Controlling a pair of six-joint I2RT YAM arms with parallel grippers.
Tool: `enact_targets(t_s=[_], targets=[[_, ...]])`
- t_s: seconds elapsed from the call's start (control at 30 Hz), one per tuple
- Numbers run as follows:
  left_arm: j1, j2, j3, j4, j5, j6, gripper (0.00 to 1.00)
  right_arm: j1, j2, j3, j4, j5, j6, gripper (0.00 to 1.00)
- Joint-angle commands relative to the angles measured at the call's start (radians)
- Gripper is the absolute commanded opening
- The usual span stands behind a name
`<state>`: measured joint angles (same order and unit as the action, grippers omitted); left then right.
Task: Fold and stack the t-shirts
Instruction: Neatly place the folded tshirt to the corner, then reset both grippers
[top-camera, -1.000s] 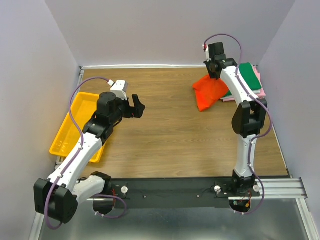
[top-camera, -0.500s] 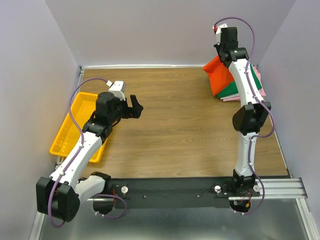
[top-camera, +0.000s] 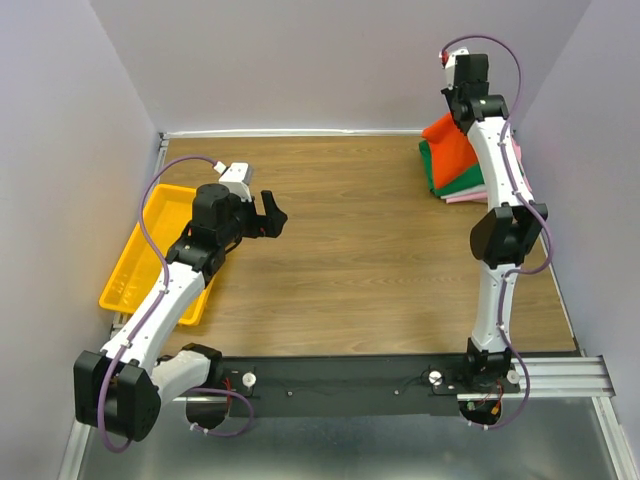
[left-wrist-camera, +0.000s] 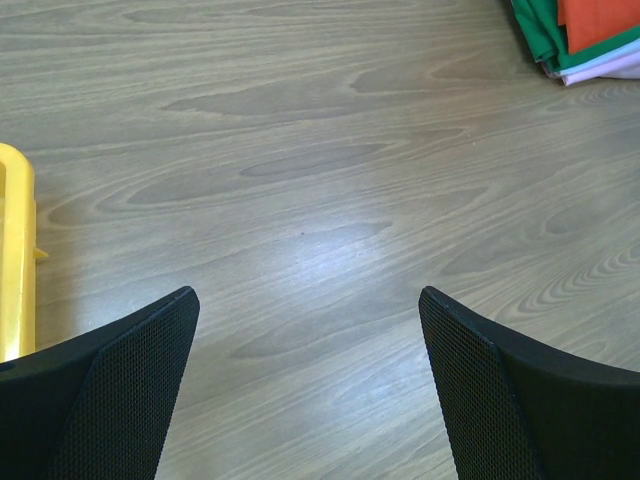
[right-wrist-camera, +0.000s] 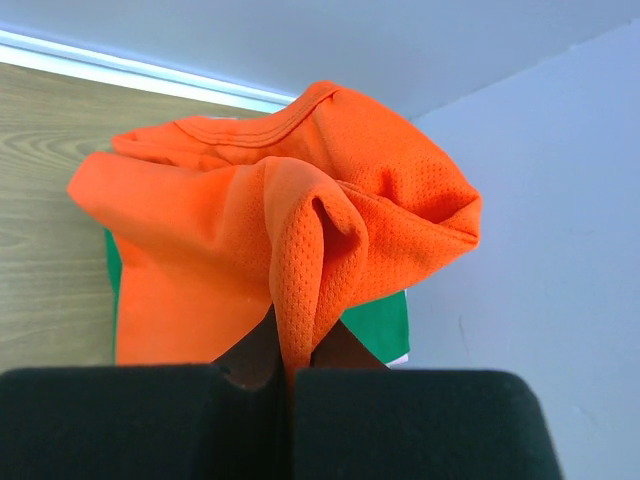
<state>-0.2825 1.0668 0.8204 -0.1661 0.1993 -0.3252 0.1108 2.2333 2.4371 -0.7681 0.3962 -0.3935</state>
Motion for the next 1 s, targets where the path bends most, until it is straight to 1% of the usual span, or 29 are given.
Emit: enact_targets(t_s=[0.0,0.13,0.17,0.2,0.23,0.3,0.33,0.43,0.53,0.67,0.77,0.8,0.83,0.9,0.93,0.97], targets=[[0.006,-0.001,-0.013,0.01,0.029,0.009,0.98,-0.022,0.051,-0.006,-0.01,0.043,0.004,0.0],[0.006,0.002,-0.012,0.01,0.029,0.009,0.98,-0.031,0.098,-0.006,0.021,0.127,0.01,0.01],[0.008,0.002,-0.012,0.008,0.029,0.009,0.98,-0.033,0.106,-0.004,0.035,0.154,0.012,0.03],[0.008,0.004,-0.012,0.008,0.028,0.009,0.98,-0.036,0.126,0.0,0.058,0.197,0.01,0.11],[0.008,0.002,-0.012,0.008,0.028,0.009,0.98,-0.037,0.132,0.0,0.076,0.225,0.01,0.27],[0.008,0.004,-0.012,0.01,0.028,0.009,0.98,-0.036,0.147,0.0,0.122,0.272,0.008,0.9],[0.008,0.004,-0.01,0.01,0.029,0.009,0.98,-0.039,0.157,0.002,0.131,0.311,0.013,1.0],[0.008,-0.005,-0.007,0.005,0.023,0.012,0.98,-0.039,0.152,-0.012,0.148,0.329,0.047,1.0],[0.008,-0.03,-0.007,0.005,0.006,0.014,0.98,-0.039,0.112,-0.047,0.162,0.32,0.08,1.0],[0.008,-0.073,-0.007,0.01,-0.023,0.011,0.98,-0.037,0.023,-0.162,0.174,0.291,0.142,1.0],[0.008,-0.111,-0.013,0.019,-0.047,0.005,0.98,-0.037,-0.082,-0.294,0.204,0.241,0.244,1.0],[0.009,-0.119,-0.015,0.022,-0.05,0.003,0.98,-0.039,-0.11,-0.368,0.223,0.221,0.266,1.0],[0.008,-0.136,-0.017,0.025,-0.052,0.003,0.98,-0.037,-0.174,-0.407,0.233,0.167,0.287,1.0],[0.008,-0.145,-0.021,0.025,-0.066,-0.002,0.98,-0.037,-0.239,-0.495,0.272,0.103,0.344,1.0],[0.009,-0.156,-0.018,0.023,-0.069,-0.003,0.98,-0.033,-0.314,-0.579,0.288,0.043,0.361,1.0],[0.009,-0.16,-0.018,0.019,-0.078,-0.005,0.98,-0.031,-0.349,-0.631,0.3,0.018,0.378,1.0]])
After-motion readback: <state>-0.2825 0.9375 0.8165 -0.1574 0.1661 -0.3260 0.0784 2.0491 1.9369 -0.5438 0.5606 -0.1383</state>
